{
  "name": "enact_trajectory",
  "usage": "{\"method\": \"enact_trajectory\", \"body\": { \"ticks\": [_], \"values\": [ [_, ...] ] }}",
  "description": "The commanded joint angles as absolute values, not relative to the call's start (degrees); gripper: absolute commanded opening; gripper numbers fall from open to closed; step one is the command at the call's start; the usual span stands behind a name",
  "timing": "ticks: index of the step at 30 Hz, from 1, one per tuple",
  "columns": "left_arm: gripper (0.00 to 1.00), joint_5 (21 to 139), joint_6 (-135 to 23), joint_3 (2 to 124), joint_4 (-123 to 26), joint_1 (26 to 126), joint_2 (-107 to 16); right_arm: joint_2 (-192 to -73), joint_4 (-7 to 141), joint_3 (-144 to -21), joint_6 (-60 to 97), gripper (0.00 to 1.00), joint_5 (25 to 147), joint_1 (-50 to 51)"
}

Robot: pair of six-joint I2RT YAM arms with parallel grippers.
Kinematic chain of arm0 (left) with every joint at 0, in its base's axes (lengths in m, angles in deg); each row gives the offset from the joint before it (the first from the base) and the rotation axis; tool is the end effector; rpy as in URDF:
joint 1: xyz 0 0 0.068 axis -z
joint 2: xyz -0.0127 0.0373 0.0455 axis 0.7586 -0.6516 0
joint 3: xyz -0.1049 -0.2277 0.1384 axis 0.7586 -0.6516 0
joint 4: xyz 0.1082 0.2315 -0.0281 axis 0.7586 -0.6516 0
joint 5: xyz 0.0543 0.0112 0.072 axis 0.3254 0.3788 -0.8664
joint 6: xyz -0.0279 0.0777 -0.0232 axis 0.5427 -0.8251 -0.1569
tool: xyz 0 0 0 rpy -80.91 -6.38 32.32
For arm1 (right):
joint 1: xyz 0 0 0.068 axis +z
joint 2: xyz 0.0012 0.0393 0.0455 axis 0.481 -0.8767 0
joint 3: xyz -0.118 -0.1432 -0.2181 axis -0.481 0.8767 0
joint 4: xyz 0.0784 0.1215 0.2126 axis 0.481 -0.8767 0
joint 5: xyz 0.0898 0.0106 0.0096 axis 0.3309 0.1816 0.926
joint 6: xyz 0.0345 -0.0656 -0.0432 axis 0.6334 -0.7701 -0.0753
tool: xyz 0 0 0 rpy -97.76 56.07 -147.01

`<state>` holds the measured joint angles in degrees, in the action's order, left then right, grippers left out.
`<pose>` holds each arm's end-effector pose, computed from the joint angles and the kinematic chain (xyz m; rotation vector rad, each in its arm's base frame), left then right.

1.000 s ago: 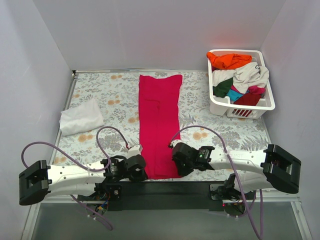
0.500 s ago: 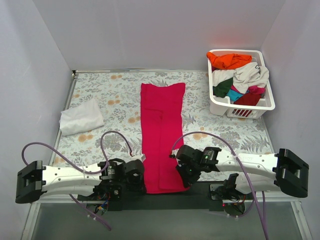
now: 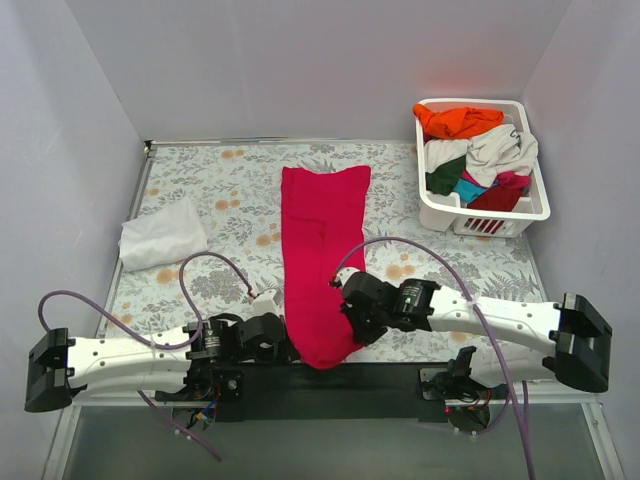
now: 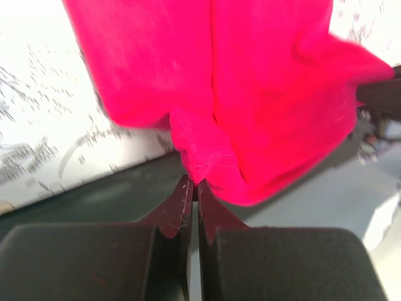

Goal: Fold and stack the t-shirts
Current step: Fold the tshirt

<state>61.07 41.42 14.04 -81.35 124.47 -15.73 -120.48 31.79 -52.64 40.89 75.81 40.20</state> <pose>0.0545 -0.1508 0.1582 -0.9135 2.6820 -0.9547 0.0906 0.2256 0.2079 -0.9037 2.5367 0.5369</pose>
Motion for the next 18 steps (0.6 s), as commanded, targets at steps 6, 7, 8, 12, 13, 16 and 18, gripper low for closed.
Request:
{"method": "enact_trajectory", "body": {
  "ticks": [6, 7, 8, 12, 13, 16, 18],
  "values": [
    [0.0, 50.42, 34.82, 16.26, -74.69, 117.03, -17.78, -126.83, 36.25, -56.85, 37.5, 0.01, 64.25, 34.89],
    [0.0, 51.2, 33.76, 16.17, -73.45, 115.71, -17.87, -127.44, 37.04, -57.03, 37.15, 0.01, 64.16, 34.27],
    [0.0, 51.73, 32.53, 16.09, -72.22, 113.09, -18.04, -127.71, 37.39, -57.46, 36.45, 0.01, 63.98, 33.74],
    [0.0, 53.31, 28.22, 16.52, -67.22, 107.8, -20.5, -129.2, 39.24, -59.66, 33.99, 0.01, 63.11, 30.24],
    [0.0, 53.58, 26.73, 17.05, -66.33, 106.83, -21.64, -130.16, 39.94, -60.27, 33.46, 0.01, 63.02, 29.44],
    [0.0, 54.72, 23.31, 17.93, -63.16, 102.7, -24.27, -132.79, 40.64, -62.91, 31.26, 0.01, 62.75, 26.8],
    [0.0, 57.08, 21.45, 18.46, -60.54, 98.92, -25.6, -134.38, 41.0, -65.1, 29.77, 0.01, 62.75, 25.14]
  ]
}}
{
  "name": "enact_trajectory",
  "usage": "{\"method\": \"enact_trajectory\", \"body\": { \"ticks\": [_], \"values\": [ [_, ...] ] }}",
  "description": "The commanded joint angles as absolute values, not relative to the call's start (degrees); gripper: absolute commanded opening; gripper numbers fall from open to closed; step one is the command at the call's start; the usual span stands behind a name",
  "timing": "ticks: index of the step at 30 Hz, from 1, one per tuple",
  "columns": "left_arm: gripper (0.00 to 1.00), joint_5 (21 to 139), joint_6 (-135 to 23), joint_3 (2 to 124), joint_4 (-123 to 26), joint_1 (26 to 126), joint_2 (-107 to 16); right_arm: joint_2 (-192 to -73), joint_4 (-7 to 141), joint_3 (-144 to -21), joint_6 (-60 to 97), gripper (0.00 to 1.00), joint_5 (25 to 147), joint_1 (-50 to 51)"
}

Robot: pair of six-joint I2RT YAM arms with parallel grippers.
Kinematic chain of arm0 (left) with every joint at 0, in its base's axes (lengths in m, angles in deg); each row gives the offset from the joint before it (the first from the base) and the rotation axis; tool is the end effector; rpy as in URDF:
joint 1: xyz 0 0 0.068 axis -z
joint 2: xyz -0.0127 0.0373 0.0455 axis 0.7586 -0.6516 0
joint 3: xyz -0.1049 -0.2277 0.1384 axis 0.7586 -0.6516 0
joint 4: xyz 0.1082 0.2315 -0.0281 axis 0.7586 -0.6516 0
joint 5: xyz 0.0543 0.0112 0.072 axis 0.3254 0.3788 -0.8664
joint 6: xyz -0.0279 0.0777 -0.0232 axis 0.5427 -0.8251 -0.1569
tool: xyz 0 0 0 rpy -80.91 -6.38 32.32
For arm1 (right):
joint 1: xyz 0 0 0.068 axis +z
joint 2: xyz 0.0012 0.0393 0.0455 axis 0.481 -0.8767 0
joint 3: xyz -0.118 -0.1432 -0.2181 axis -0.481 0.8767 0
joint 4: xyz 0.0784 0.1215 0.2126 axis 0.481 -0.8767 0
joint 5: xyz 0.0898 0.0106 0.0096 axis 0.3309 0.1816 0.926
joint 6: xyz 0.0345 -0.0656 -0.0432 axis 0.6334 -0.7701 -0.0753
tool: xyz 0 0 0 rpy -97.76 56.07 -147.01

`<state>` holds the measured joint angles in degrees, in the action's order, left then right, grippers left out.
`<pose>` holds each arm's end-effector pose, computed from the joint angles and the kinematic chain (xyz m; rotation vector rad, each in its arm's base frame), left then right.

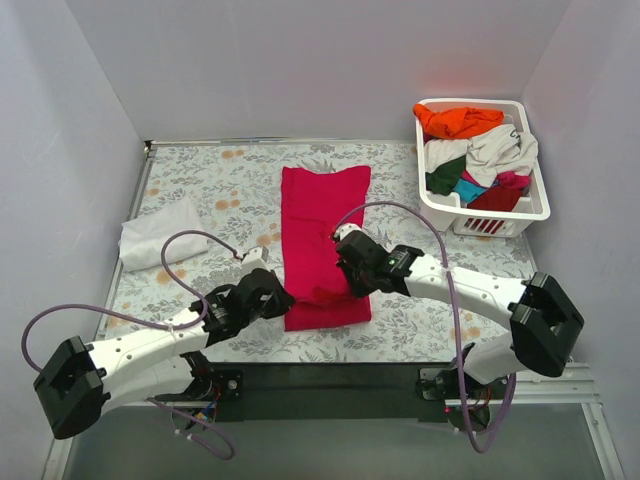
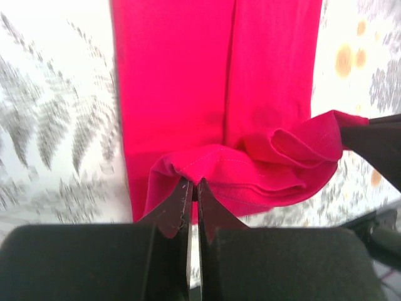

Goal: Fold and stack the t-shirts
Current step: Fold the tshirt

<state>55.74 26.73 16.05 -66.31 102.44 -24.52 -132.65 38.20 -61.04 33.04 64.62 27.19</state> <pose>0.1376 -0.1486 0.1721 -1.0268 2.3024 -0.9073 0.1839 0.2396 0.2128 -0.6622 2.4283 0.2461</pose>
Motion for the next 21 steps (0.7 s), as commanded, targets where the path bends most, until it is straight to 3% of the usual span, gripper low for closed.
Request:
{"method": "enact_trajectory", "body": {
  "ticks": [1, 21],
  "values": [
    [0.0, 57.7, 19.44, 18.72, -59.48, 97.78, -26.39, -135.87, 41.09, -65.81, 29.24, 0.01, 62.66, 24.6],
    [0.0, 65.36, 6.59, 33.75, -48.13, 81.16, -51.26, -152.13, 42.49, -81.36, 20.97, 0.01, 65.82, 12.04]
  ]
}}
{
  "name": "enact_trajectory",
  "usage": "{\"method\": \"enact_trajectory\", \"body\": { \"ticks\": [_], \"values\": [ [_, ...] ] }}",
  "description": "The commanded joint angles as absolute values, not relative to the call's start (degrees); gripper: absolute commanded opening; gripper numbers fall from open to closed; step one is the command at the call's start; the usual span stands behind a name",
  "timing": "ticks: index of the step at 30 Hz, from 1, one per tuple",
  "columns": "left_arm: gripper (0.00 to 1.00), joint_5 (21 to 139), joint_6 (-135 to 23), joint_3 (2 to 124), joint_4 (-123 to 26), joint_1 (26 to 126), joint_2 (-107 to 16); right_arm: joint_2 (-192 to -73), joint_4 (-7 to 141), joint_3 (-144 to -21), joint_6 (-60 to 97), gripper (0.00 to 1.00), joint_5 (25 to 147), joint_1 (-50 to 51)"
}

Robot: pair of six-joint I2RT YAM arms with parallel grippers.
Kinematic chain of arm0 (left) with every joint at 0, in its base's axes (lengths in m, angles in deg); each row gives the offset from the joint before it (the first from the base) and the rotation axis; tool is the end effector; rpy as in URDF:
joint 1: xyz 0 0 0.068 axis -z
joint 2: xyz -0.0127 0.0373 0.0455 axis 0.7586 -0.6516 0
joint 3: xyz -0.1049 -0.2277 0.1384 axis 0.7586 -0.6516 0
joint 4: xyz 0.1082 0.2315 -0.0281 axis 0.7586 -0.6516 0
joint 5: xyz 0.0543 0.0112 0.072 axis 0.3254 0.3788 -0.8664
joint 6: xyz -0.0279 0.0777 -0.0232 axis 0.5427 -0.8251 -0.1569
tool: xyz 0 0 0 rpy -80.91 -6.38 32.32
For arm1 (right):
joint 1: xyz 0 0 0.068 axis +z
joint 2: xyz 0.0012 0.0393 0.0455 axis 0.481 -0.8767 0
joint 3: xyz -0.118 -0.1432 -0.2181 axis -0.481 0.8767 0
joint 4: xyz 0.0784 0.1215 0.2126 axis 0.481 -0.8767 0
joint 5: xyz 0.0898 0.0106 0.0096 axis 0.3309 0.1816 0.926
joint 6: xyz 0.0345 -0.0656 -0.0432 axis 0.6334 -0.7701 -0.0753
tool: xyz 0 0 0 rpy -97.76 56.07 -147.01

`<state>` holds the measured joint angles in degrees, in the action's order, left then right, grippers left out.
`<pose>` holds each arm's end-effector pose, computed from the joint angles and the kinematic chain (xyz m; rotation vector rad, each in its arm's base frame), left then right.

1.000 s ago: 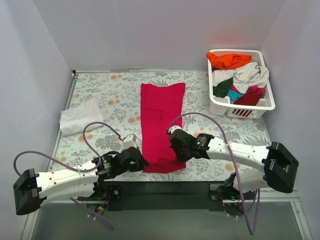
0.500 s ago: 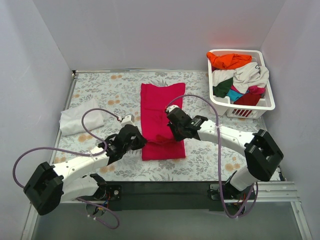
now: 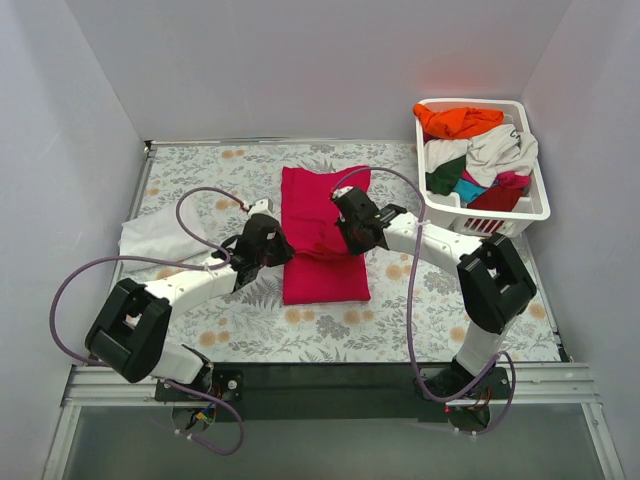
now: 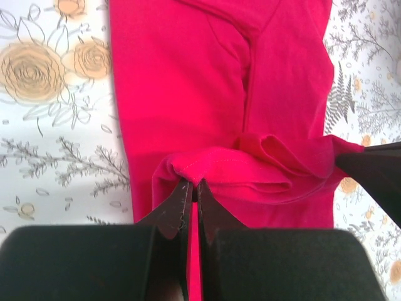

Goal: Fold and stack the t-shirts
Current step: Fold the tshirt

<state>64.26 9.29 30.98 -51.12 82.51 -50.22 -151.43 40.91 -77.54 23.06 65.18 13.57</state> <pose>0.2637 -0.1607 0.1832 -0.9716 2.2171 -0.8274 0.3007 0.2503 0.2031 -0.5830 2.4294 0.0925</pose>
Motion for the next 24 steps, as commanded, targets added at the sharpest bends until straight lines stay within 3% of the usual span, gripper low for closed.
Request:
{"method": "enact_trajectory", "body": {
  "ticks": [1, 24],
  "values": [
    [0.0, 65.53, 6.33, 34.1, -47.78, 80.81, -51.97, -152.4, 42.49, -81.81, 20.62, 0.01, 65.92, 11.77],
    [0.0, 69.22, 3.16, 44.12, -43.38, 74.39, -66.82, -164.27, 42.14, -94.29, 17.11, 0.01, 68.55, 6.76]
  ]
}}
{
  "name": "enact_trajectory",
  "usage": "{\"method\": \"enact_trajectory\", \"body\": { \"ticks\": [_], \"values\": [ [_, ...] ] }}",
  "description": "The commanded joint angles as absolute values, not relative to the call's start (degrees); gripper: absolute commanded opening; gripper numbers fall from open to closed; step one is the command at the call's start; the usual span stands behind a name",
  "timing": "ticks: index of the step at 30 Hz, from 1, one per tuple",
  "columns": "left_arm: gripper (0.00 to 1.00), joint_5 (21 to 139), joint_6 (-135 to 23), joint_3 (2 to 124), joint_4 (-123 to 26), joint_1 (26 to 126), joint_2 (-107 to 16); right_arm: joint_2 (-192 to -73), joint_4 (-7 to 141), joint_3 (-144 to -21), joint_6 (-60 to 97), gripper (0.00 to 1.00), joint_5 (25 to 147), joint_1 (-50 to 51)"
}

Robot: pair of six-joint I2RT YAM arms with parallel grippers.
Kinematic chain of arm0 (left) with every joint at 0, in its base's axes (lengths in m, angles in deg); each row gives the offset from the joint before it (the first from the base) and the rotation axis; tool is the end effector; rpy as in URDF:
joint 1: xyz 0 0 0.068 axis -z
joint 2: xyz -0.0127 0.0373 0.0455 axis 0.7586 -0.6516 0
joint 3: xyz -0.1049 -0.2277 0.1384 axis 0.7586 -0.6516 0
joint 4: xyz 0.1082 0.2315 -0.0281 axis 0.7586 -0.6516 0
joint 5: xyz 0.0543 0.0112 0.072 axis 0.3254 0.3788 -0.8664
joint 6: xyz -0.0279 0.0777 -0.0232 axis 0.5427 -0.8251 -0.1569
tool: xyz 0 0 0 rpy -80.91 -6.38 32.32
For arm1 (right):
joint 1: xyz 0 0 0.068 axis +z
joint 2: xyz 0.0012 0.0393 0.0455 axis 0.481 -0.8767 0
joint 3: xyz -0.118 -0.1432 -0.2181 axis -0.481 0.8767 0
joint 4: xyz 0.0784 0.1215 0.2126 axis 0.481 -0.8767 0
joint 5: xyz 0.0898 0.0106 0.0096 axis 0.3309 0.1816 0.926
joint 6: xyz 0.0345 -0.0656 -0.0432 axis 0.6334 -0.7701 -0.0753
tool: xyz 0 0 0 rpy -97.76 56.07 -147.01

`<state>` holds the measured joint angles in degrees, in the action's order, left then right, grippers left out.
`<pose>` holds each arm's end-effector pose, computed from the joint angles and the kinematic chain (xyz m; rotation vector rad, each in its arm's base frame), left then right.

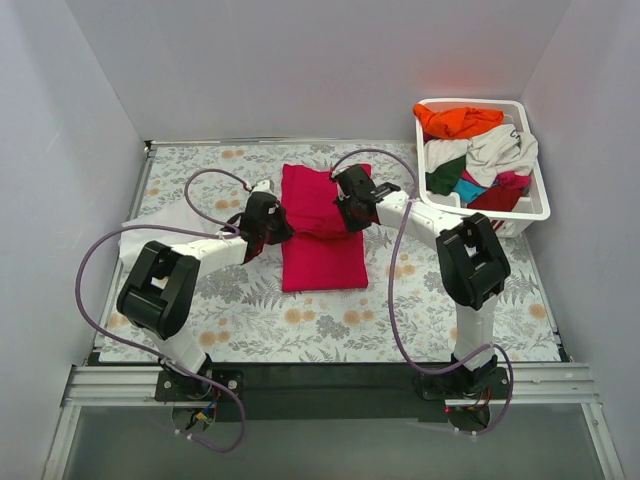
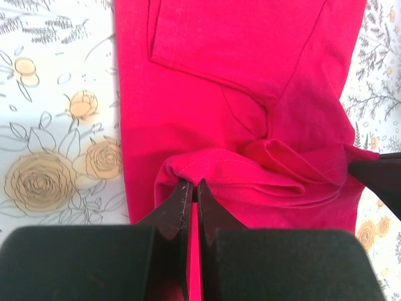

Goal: Fold and stack the t-shirts
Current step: Fold the tshirt

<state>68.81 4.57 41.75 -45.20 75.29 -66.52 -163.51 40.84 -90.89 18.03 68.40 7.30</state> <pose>0.3408 -0.1616 0.1650 -0.9763 2.2067 -0.8113 0.3729 0.2550 0.1937 -0.5748 2.4265 0.0866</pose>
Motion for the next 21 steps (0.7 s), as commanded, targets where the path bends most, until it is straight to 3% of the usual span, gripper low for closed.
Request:
{"method": "enact_trajectory", "body": {
  "ticks": [1, 7, 9, 10, 11, 12, 13, 15, 21],
  "values": [
    [0.0, 69.22, 3.07, 44.38, -43.38, 74.13, -67.17, -164.44, 42.14, -94.56, 17.11, 0.01, 68.55, 6.58],
    [0.03, 68.79, 2.28, 47.98, -45.22, 73.68, -70.69, -166.11, 41.88, -96.66, 17.19, 0.01, 68.2, 5.35],
    [0.3, 66.43, 2.11, 50.36, -46.97, 73.68, -70.96, -166.29, 41.01, -97.98, 17.19, 0.15, 66.89, 5.09],
    [0.41, 65.37, 2.11, 51.23, -47.51, 73.68, -70.61, -166.12, 40.39, -99.64, 17.28, 0.37, 66.19, 4.91],
    [0.5, 63.96, 2.02, 51.85, -48.03, 73.68, -70.0, -165.77, 39.95, -100.35, 17.28, 0.44, 65.4, 4.91],
    [0.66, 62.73, 1.67, 52.9, -48.82, 73.68, -69.03, -164.55, 39.6, -100.97, 17.11, 0.49, 63.82, 4.91],
    [0.71, 60.02, 1.49, 53.26, -49.0, 73.68, -66.76, -163.58, 39.16, -101.5, 16.93, 0.55, 63.28, 4.82],
    [0.81, 57.81, 0.62, 53.44, -49.71, 73.68, -64.03, -160.08, 39.15, -101.68, 16.84, 0.58, 62.06, 4.91],
    [0.83, 59.37, 1.49, 46.17, -47.78, 74.65, -55.32, -153.11, 41.78, -95.62, 17.54, 0.57, 68.71, 5.0]
  ]
}}
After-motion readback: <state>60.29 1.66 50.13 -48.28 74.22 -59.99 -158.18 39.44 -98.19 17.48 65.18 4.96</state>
